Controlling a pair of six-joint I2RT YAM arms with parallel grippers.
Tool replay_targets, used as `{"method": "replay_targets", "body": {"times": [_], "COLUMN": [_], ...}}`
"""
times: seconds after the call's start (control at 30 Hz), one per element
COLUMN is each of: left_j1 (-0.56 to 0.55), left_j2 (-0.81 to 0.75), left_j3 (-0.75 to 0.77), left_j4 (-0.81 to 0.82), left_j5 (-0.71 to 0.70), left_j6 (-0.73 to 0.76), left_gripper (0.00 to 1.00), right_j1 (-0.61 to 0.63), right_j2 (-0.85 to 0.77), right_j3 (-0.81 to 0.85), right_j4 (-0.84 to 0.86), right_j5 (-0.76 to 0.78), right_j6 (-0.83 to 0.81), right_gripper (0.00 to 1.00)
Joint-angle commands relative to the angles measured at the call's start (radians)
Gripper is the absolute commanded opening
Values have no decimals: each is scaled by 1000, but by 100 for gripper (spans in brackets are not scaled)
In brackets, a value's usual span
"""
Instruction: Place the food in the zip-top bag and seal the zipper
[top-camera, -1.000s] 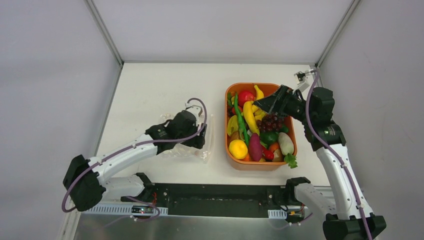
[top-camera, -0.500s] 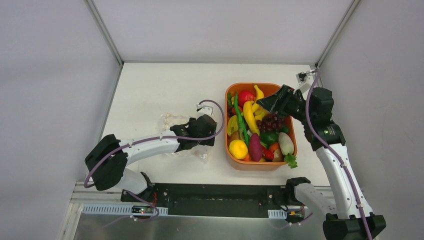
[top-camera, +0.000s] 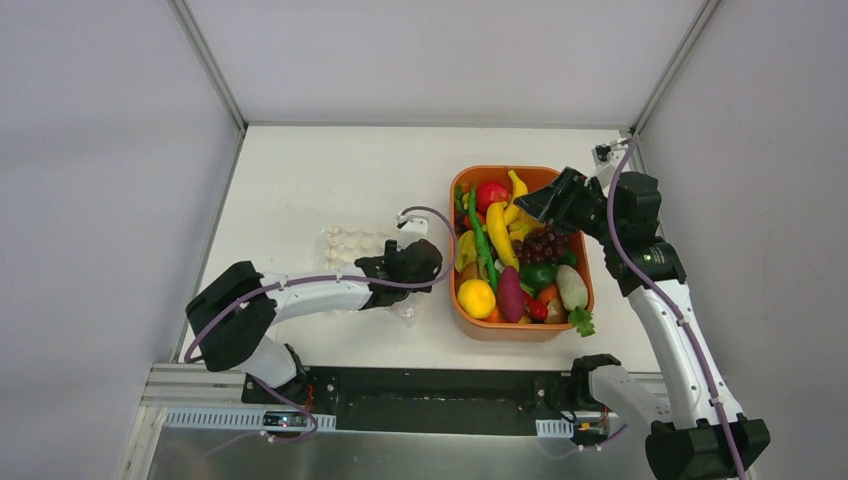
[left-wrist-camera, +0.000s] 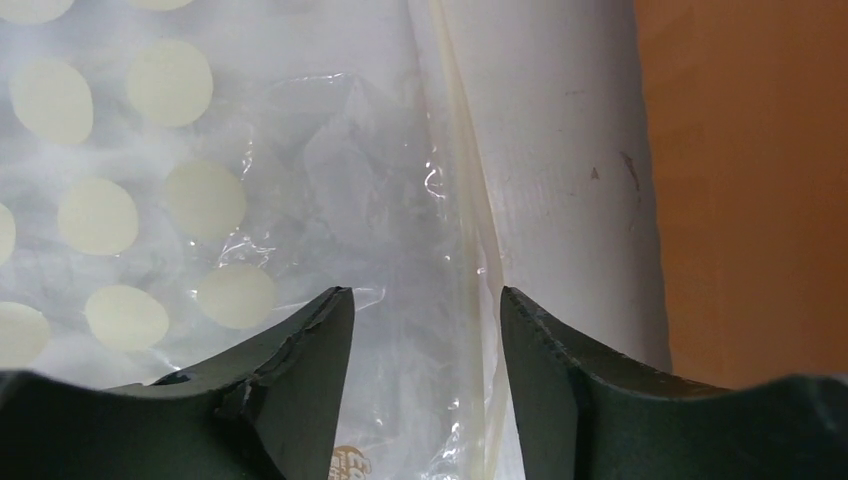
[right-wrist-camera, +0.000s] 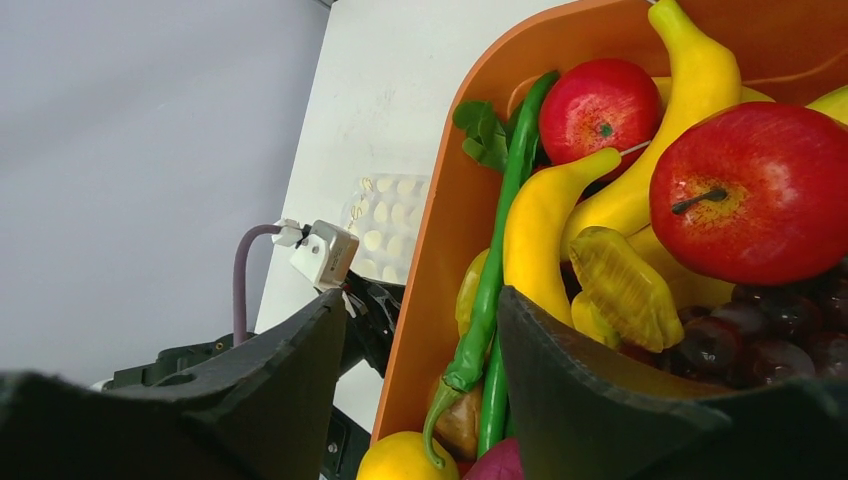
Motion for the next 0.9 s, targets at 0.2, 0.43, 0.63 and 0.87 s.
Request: {"method": "replay_targets", "body": {"times": [0.2, 0.43, 0.63, 0.87], "left_j1": [-13, -19, -22, -22], "left_j2": [70, 56, -39, -319], "left_j3": [-19, -24, -42, -65], "left_j4": [-5, -36, -102, -162], "left_j5": [-93, -102, -150, -151], "left_j6": [-16, -11, -14, 38], "left_gripper": [44, 8, 0, 0], "right_j1": [5, 4, 4, 17], "right_j2": [13, 18, 14, 34], "right_j3": [-1, -7, -5, -12], "right_j4": [15, 26, 57, 169], "right_j5": [15, -1, -40, -199], "right_j6": [26, 48, 78, 191], "right_gripper": [59, 57, 55, 54]}}
